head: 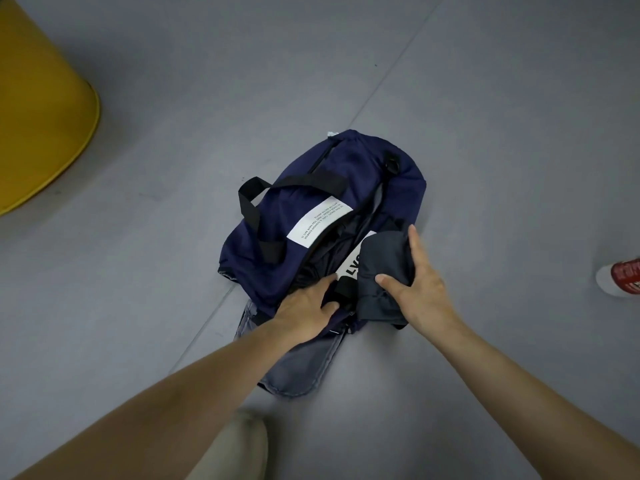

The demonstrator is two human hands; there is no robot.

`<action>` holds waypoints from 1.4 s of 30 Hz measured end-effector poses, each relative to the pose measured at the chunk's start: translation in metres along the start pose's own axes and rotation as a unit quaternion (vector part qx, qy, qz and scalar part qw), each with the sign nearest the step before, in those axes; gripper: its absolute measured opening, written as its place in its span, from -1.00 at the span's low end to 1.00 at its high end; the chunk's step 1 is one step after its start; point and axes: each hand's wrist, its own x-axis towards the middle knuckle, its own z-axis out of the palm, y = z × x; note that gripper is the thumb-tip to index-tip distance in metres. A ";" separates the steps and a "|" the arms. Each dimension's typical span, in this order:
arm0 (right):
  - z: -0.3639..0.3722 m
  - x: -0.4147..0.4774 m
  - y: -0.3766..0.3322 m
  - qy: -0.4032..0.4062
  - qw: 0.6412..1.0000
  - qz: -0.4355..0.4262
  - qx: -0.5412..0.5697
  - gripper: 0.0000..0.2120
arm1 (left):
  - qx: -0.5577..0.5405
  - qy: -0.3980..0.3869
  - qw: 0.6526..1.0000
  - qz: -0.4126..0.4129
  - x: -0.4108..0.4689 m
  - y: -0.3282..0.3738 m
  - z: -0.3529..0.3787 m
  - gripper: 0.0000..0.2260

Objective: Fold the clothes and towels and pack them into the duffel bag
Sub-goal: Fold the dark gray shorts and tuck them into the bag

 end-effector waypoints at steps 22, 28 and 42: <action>-0.010 -0.037 0.047 -0.004 0.993 0.090 0.077 -0.24 | 0.033 0.020 0.996 0.074 -0.077 0.056 0.028 -0.41; -0.004 -0.040 0.048 -0.005 0.989 0.100 0.106 -0.25 | 0.291 0.208 0.908 0.218 -0.067 0.053 -0.019 -0.49; 0.069 -0.031 0.013 -0.088 0.965 0.110 0.221 -0.29 | 0.169 0.272 0.933 0.164 -0.061 0.023 -0.054 -0.38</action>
